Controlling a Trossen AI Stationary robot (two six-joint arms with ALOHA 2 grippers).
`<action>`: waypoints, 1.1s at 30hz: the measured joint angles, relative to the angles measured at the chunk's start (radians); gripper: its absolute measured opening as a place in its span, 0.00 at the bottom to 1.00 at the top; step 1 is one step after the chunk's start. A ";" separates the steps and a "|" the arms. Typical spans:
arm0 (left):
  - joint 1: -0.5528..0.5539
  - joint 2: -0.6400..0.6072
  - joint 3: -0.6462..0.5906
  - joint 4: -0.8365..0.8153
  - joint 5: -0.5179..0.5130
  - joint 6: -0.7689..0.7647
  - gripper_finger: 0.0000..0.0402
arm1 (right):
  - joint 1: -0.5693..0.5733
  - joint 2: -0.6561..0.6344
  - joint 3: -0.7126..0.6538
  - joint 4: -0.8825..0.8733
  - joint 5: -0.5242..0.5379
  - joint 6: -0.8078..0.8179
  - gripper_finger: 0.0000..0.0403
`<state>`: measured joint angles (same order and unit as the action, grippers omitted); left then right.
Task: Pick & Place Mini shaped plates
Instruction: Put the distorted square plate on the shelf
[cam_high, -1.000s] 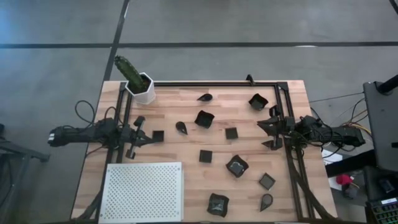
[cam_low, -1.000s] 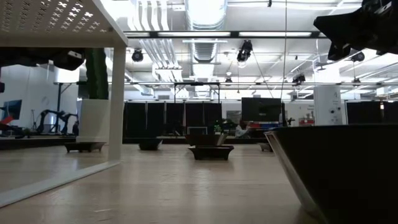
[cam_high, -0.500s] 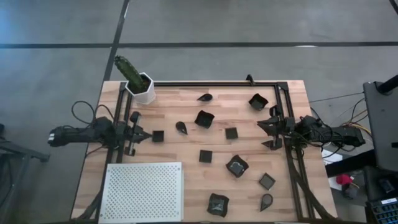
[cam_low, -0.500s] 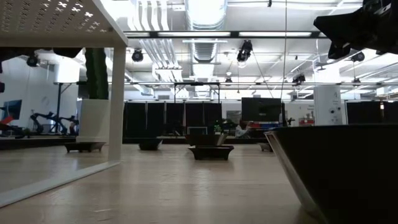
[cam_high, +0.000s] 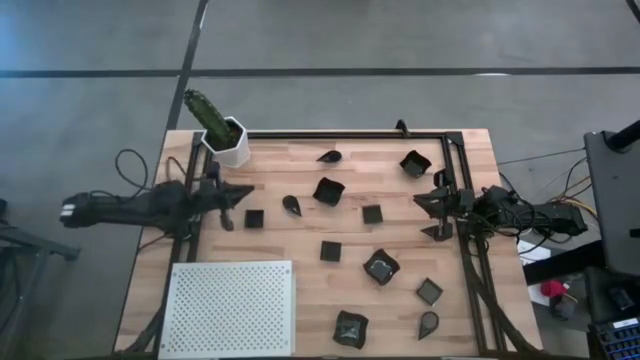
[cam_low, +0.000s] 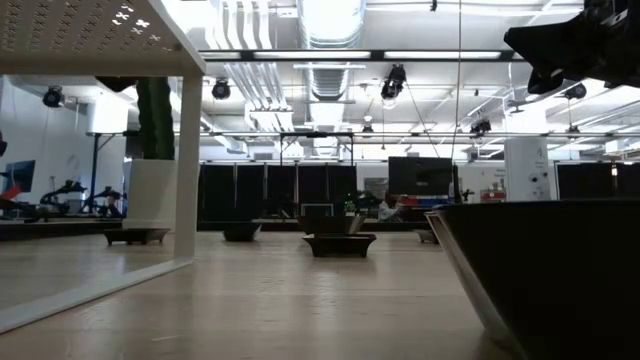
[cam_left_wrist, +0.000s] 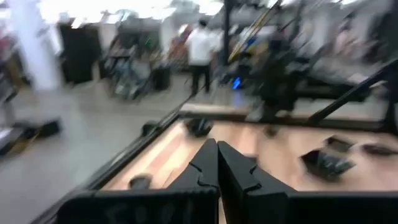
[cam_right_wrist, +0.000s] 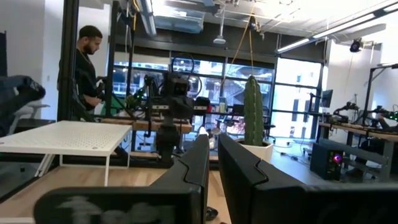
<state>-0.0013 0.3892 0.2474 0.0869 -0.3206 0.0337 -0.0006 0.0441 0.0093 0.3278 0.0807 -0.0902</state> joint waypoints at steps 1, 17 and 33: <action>0.000 0.038 0.018 -0.014 -0.025 -0.012 0.00 | 0.000 0.000 0.000 -0.001 0.000 0.000 0.08; 0.003 0.563 0.371 -0.136 -0.171 -0.122 0.01 | 0.000 0.003 0.000 -0.026 0.000 0.000 0.08; 0.050 0.875 0.593 -0.165 -0.201 -0.241 0.23 | 0.000 0.004 0.000 -0.035 -0.001 0.001 0.08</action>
<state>0.0484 1.2645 0.8402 -0.0784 -0.5215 -0.2075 -0.0006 0.0483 0.0093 0.2924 0.0795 -0.0891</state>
